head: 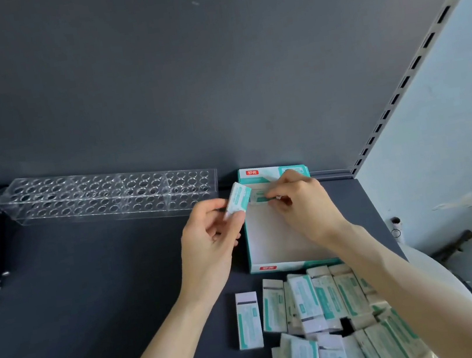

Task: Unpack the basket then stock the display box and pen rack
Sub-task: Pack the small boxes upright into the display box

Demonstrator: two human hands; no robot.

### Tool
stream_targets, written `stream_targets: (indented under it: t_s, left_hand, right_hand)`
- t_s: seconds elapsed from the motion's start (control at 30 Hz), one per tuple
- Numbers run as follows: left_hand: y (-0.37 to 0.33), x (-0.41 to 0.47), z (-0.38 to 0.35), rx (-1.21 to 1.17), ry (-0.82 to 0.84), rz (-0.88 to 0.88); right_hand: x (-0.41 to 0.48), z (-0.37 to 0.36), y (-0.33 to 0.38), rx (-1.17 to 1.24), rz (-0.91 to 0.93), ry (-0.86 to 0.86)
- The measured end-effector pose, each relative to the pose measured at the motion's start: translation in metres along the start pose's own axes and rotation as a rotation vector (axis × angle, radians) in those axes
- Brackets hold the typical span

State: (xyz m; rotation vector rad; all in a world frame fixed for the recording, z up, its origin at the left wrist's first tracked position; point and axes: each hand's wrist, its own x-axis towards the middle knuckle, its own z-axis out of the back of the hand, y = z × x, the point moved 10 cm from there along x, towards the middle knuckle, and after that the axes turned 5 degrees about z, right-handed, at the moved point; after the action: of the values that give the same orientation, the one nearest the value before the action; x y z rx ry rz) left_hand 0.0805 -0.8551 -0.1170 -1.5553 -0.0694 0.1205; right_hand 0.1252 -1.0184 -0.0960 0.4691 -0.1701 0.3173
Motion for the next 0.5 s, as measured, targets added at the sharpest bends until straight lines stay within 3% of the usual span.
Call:
stream_targets:
  t_s: [0.07, 0.23, 0.4, 0.5]
  left_hand:
    - [-0.004, -0.001, -0.001, 0.000, 0.007, -0.031]
    - [-0.015, -0.005, -0.008, -0.046, 0.075, -0.101]
    - [-0.018, -0.008, -0.022, -0.004, 0.182, -0.115]
    - [-0.019, -0.011, -0.022, 0.112, 0.155, -0.146]
  right_hand:
    - [0.001, 0.005, -0.001, 0.086, -0.033, 0.015]
    - [-0.006, 0.033, 0.020, 0.637, 0.009, 0.055]
    - [-0.025, 0.043, 0.042, 0.461, 0.198, -0.010]
    - [-0.029, 0.048, 0.036, 0.318, 0.206, -0.072]
